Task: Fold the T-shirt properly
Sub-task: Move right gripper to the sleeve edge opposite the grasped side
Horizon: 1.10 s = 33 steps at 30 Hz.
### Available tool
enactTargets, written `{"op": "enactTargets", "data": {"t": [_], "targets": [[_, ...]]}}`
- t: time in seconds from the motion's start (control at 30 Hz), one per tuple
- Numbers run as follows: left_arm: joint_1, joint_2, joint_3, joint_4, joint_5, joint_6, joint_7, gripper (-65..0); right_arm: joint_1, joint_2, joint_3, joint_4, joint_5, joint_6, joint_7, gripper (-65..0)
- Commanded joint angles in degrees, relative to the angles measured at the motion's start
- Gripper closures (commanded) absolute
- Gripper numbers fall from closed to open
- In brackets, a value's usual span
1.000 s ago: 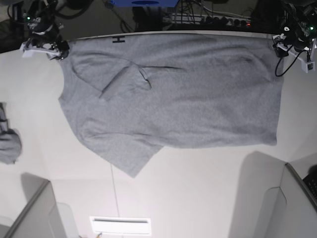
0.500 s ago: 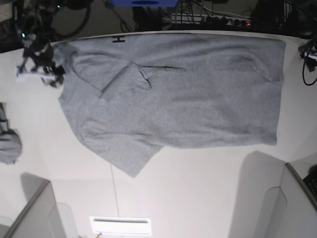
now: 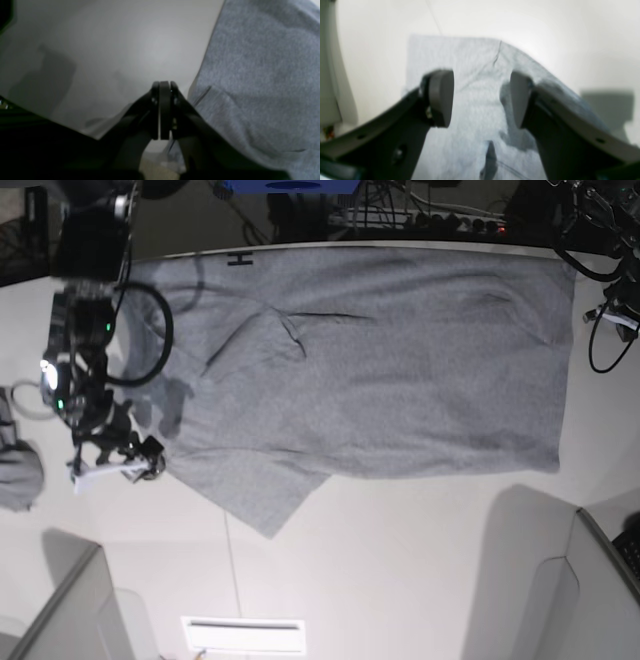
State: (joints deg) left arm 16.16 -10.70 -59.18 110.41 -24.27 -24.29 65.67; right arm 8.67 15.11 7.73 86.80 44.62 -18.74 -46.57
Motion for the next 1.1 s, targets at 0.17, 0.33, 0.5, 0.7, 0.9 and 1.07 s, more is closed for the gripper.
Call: {"op": "enactTargets", "data": {"t": [0.17,0.33,0.5,0.7,0.9,1.07], "targets": [[0.4,-1.0,-0.6,0.7,-0.3,-0.1,-0.9,0.0,13.9,4.8,-10.1,-16.9,0.1,9.4,7.6,-34.5],[0.8,-1.0,-0.6,0.8,-0.1,-0.1,-0.9,0.0,23.6,5.4,-17.7,-34.8,0.1,16.8,11.6,-34.8],[0.8,-1.0,-0.6,0.8,-0.1,-0.1,-0.9,0.0,32.2,5.3,-27.7,-51.4,0.0,26.2,16.1,-37.4],[0.8,-1.0,-0.6,0.8,-0.1,-0.1,-0.9,0.0,33.6,5.0,-34.1,-55.3,0.1,29.2,16.5,-37.4],[0.7,-1.0,-0.7,0.7,-0.1,-0.1,-0.9,0.0,31.1,4.9,-34.1,-55.0,0.1,31.2,14.9,-37.1],[0.3,-1.0,-0.7,0.7,-0.1,-0.1,-0.9,0.0,29.8,3.9,-34.1,-55.0,0.1,33.6,13.8,-36.9]]}}
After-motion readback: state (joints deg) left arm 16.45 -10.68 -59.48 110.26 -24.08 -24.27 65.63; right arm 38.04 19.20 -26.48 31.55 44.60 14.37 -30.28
